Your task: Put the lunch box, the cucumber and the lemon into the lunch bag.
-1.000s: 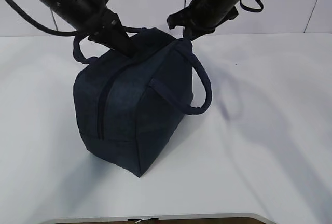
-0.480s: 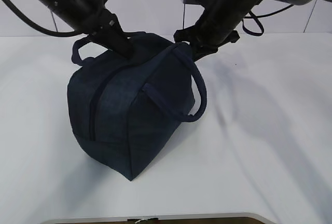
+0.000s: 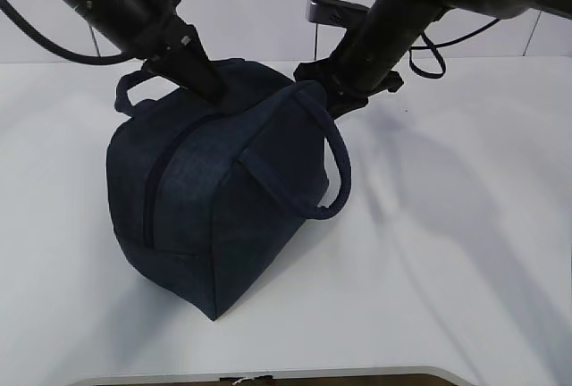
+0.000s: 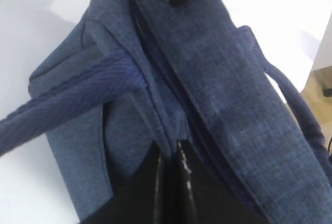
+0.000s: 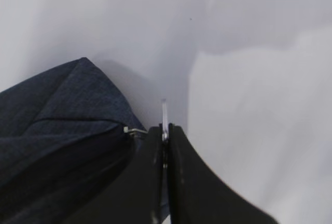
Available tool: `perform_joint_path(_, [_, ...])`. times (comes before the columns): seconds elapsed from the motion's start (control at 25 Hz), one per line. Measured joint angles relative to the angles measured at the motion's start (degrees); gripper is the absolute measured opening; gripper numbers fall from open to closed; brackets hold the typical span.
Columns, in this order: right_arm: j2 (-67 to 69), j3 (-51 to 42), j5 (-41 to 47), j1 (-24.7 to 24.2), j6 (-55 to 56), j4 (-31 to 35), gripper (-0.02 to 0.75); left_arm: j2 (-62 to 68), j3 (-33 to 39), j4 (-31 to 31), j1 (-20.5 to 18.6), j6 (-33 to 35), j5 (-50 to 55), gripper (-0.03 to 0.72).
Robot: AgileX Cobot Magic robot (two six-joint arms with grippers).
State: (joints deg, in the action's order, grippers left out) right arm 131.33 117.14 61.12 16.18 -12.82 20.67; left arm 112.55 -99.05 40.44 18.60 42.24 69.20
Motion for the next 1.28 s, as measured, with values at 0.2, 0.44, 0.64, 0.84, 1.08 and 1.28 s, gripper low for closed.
perform_joint_path(0.2, [0.4,1.2,1.4,-0.1,0.0,1.8,0.005,0.0,0.0,-0.1,0.0,-0.8,0.2,-0.013])
perform_joint_path(0.44, [1.0,1.5,1.4,-0.2,-0.1,2.2,0.005,0.0,0.0,-0.1,0.0,-1.2,0.4,-0.013])
perform_joint_path(0.64, [1.5,2.9,2.8,-0.3,-0.6,2.9,0.005,0.0,0.0,-0.1,0.0,-1.2,0.5,-0.013])
perform_joint_path(0.84, [1.6,3.7,4.2,-0.3,-0.7,2.9,0.013,0.0,0.0,-0.1,0.0,-1.4,0.6,-0.012])
perform_joint_path(1.08, [1.7,4.2,4.5,-0.3,-0.4,4.1,0.198,0.0,0.0,-0.5,0.0,-4.2,0.7,0.036])
perform_joint_path(1.28, [1.7,6.8,5.2,-0.3,0.2,4.5,0.419,-0.1,0.0,-2.5,0.0,-6.0,0.8,0.188])
